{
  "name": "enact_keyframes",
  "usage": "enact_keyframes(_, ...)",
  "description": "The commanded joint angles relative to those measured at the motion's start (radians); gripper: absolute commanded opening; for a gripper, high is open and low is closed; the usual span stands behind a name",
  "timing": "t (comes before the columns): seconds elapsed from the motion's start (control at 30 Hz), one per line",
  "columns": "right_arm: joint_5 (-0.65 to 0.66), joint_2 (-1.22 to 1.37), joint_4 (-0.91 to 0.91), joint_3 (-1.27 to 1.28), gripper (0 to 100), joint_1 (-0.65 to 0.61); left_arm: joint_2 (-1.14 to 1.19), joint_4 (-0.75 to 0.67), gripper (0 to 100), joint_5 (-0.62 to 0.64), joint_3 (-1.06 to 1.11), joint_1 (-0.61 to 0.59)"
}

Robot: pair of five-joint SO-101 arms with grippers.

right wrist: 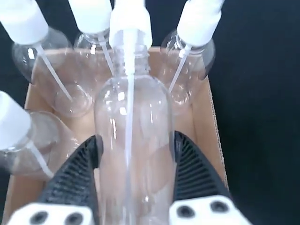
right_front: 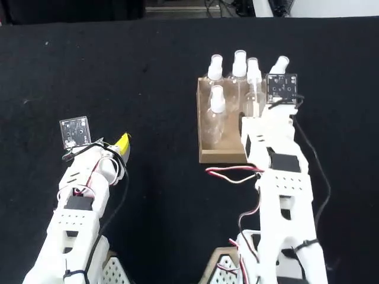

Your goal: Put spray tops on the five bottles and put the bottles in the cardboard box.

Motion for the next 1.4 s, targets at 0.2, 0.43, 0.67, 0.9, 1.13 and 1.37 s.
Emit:
enact_keyframes(0.2, -0.002, -0.134, 0.003, 0.035, 1.0, 0.009, -0.014, -0.023, 21, 0.011, -0.010, -0.008)
enact_keyframes(0.43, -0.002, -0.226, 0.003, 0.074, 1.0, 0.011, -0.014, -0.023, 21, 0.011, -0.010, -0.008)
enact_keyframes(0.67, -0.002, -0.331, 0.057, 0.061, 1.0, 0.012, -0.014, -0.023, 21, 0.011, -0.010, -0.008)
enact_keyframes(0.9, -0.002, -0.446, 0.199, -0.077, 1.1, 0.014, -0.014, -0.023, 21, 0.011, -0.010, -0.008)
enact_keyframes(1.13, -0.002, -0.526, 0.229, -0.165, 1.1, 0.054, -0.014, -0.021, 21, 0.011, -0.010, -0.008)
enact_keyframes(1.37, 0.000, -0.513, 0.166, -0.200, 1.1, 0.250, -0.014, -0.021, 21, 0.011, -0.010, -0.008)
